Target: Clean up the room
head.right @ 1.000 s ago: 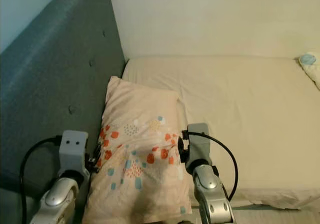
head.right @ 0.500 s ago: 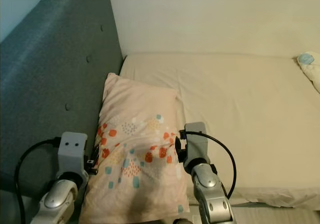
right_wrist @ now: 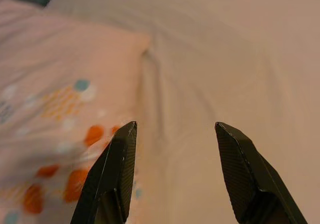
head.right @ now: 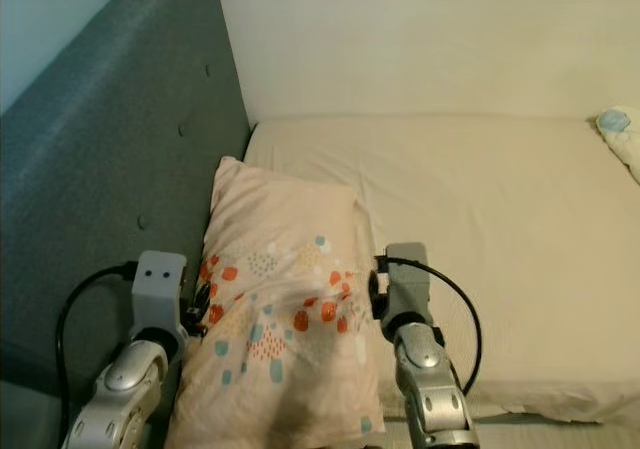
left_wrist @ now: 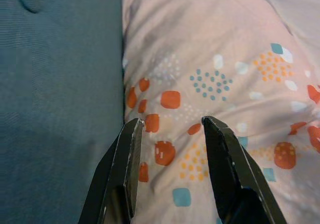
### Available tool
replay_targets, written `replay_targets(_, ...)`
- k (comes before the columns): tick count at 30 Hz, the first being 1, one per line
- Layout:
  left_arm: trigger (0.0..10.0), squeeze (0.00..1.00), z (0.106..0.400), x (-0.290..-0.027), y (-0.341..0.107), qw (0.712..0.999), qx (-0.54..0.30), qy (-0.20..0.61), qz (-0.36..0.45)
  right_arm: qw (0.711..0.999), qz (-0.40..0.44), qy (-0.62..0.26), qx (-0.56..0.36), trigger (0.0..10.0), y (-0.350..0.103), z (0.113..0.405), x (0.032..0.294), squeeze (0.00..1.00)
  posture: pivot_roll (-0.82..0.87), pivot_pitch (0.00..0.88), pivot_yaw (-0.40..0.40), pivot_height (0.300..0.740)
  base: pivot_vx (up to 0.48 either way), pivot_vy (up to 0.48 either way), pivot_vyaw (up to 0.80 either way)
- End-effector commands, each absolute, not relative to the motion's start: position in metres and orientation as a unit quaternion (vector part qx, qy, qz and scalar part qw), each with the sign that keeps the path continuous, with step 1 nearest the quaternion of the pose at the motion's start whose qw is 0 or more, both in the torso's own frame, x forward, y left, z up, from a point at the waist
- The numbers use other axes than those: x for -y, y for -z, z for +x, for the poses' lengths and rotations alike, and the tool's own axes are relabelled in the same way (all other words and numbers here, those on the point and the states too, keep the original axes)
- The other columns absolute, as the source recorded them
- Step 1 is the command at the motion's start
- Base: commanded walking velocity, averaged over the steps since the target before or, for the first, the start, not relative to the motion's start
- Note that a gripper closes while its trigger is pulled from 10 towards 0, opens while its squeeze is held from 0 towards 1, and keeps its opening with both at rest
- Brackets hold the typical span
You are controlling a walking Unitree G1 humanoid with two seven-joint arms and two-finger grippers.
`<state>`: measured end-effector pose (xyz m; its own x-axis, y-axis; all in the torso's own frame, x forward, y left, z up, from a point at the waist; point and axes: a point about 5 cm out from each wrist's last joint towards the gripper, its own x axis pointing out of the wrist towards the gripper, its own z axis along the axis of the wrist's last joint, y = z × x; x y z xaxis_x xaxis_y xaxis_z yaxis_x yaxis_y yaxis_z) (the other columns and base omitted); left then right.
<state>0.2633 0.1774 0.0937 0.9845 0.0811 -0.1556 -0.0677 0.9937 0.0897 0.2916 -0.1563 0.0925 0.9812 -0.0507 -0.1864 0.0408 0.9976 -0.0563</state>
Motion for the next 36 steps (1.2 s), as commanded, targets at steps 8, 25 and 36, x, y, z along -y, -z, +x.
replay_targets(8, 10.0, 0.00, 0.258, -0.181, -0.085, 0.994, -0.084, -0.065, 0.030, 0.999, -0.039, 0.035, 0.000, 10.0, -0.113, 0.286, 0.169, 0.00, -0.10, 0.110, 0.004, 0.740, 0.000, 0.000, 0.00)
replay_targets(25, 10.0, 0.00, 0.258, -0.173, -0.111, 0.996, 0.017, -0.091, -0.009, 0.999, -0.029, -0.004, 0.024, 10.0, -0.115, 0.291, 0.166, 0.00, -0.08, 0.078, -0.027, 0.740, 0.000, 0.000, 0.00)
replay_targets(36, 10.0, 0.00, 0.257, -0.168, -0.106, 0.998, 0.010, -0.061, 0.011, 1.000, -0.018, -0.007, 0.014, 10.0, -0.111, 0.291, 0.162, 0.00, -0.08, 0.087, -0.011, 0.740, 0.000, -0.032, 0.00)
